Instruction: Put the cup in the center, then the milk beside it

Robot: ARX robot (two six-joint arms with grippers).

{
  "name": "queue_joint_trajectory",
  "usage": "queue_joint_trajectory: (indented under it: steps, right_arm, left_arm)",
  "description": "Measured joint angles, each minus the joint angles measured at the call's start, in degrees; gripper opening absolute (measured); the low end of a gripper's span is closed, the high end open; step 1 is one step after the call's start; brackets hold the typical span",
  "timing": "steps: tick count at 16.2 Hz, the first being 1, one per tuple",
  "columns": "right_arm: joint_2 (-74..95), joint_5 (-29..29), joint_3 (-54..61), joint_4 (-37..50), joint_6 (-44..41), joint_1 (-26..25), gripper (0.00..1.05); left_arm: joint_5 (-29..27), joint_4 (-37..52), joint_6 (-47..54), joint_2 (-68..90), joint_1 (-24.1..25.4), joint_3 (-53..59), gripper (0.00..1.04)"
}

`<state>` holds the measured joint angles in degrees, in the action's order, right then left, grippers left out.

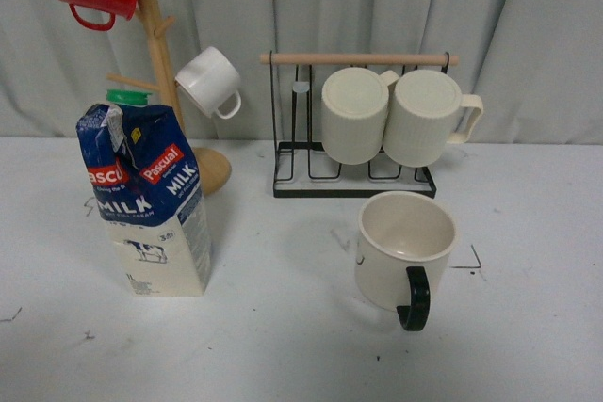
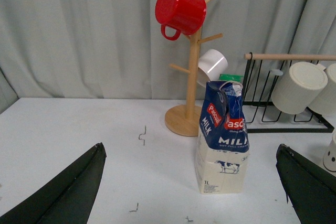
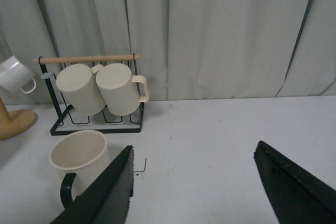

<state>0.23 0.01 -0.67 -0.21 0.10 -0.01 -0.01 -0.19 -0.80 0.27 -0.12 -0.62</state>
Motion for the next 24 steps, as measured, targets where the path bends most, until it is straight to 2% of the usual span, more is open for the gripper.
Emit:
queue_joint_trajectory:
  steps: [3, 4, 5, 7, 8, 9, 12, 14, 18, 24]
  right_arm:
    - [0.0, 0.0, 0.0, 0.0, 0.02, 0.0, 0.97]
    - [0.0, 0.0, 0.0, -0.02, 0.0, 0.0, 0.99]
    - [0.0, -0.02, 0.0, 0.07, 0.02, 0.0, 0.97]
    - [0.0, -0.02, 0.0, -0.02, 0.02, 0.0, 0.98]
    - [0.0, -0.02, 0.0, 0.04, 0.02, 0.0, 0.98]
    - [0.0, -0.02, 0.0, 0.02, 0.02, 0.0, 0.98]
    - [0.0, -0.02, 0.0, 0.02, 0.02, 0.0, 0.98]
    - [0.0, -0.02, 0.0, 0.02, 0.02, 0.0, 0.98]
    - [0.0, -0.02, 0.0, 0.02, 0.02, 0.0, 0.98]
    - [0.0, -0.02, 0.0, 0.02, 0.02, 0.0, 0.98]
  left_arm:
    - [0.28, -1.55, -0.66, 0.26, 0.13, -0.26, 0.98]
    - [3.13, -12.81, -5.73, 5.86, 1.79, -4.81, 0.98]
    - [5.22, -17.88, -12.94, 14.91, 4.5, -10.27, 0.98]
    - [6.21, -12.28, -17.05, 21.16, 6.23, -14.36, 0.98]
    - [6.34, -2.71, -16.85, 31.34, 5.16, -19.82, 0.98]
    - [6.08, 2.51, -15.67, 38.27, 3.13, -22.36, 0.98]
    - [6.97, 13.73, -10.36, 57.99, -2.32, -31.52, 0.98]
    - [7.28, 15.45, -7.26, 67.58, -5.84, -35.95, 0.98]
    - [7.98, 18.38, -2.82, 80.06, -10.51, -37.99, 0.98]
    - [6.56, 21.88, -0.66, 90.47, -8.46, -40.11, 0.98]
